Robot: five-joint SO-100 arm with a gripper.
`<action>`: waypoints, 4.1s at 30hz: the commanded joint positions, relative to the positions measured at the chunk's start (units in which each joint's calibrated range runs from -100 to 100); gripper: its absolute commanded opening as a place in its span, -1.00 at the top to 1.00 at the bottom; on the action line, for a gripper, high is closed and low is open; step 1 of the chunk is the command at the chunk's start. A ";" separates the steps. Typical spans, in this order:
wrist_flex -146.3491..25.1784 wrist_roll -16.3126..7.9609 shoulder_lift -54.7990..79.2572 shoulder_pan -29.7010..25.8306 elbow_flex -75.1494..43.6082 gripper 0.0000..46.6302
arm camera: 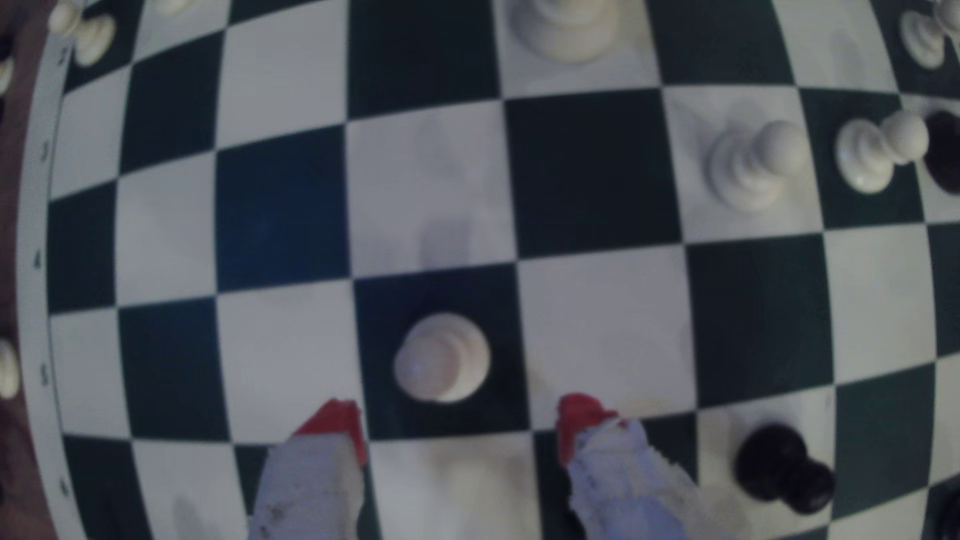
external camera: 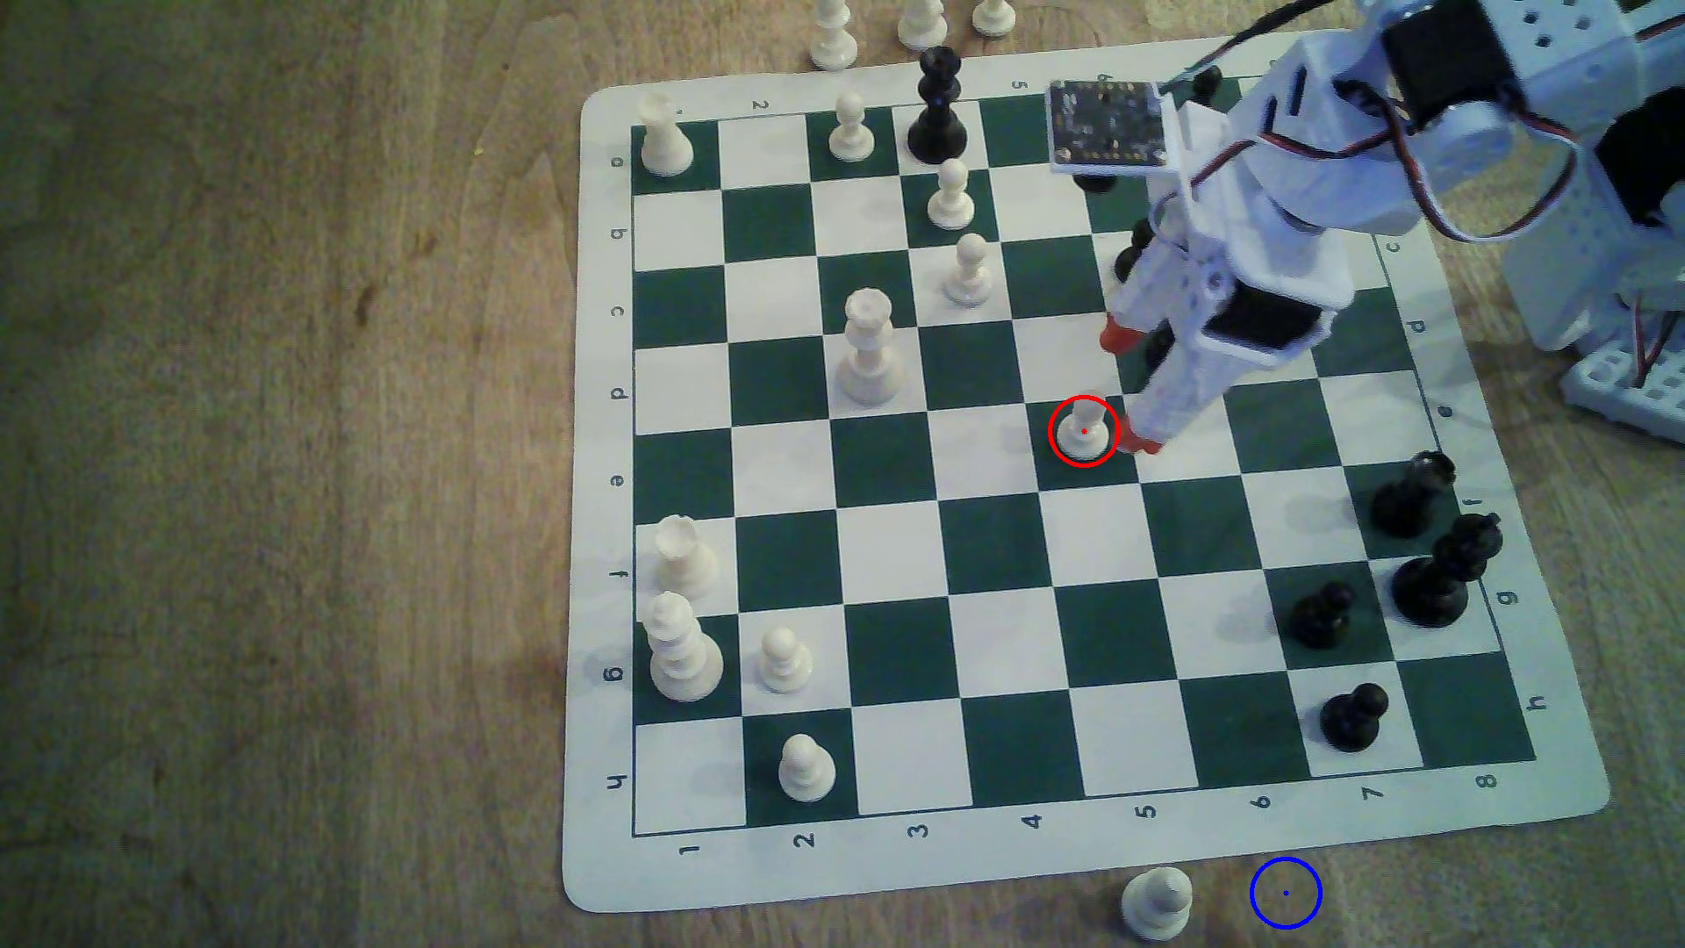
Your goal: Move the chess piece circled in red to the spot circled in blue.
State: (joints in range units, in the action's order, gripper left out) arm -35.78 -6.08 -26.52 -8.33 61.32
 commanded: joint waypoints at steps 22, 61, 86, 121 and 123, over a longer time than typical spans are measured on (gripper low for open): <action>4.25 -2.54 7.50 -3.36 -10.46 0.23; -20.65 -11.43 -11.09 -22.05 -26.51 0.99; -2.47 -8.16 23.63 -38.64 -36.66 0.97; -2.96 -7.33 31.44 -36.68 -41.65 0.82; -2.96 -7.47 31.44 -36.84 -41.56 0.76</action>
State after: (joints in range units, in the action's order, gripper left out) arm -38.33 -13.55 6.49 -45.06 24.18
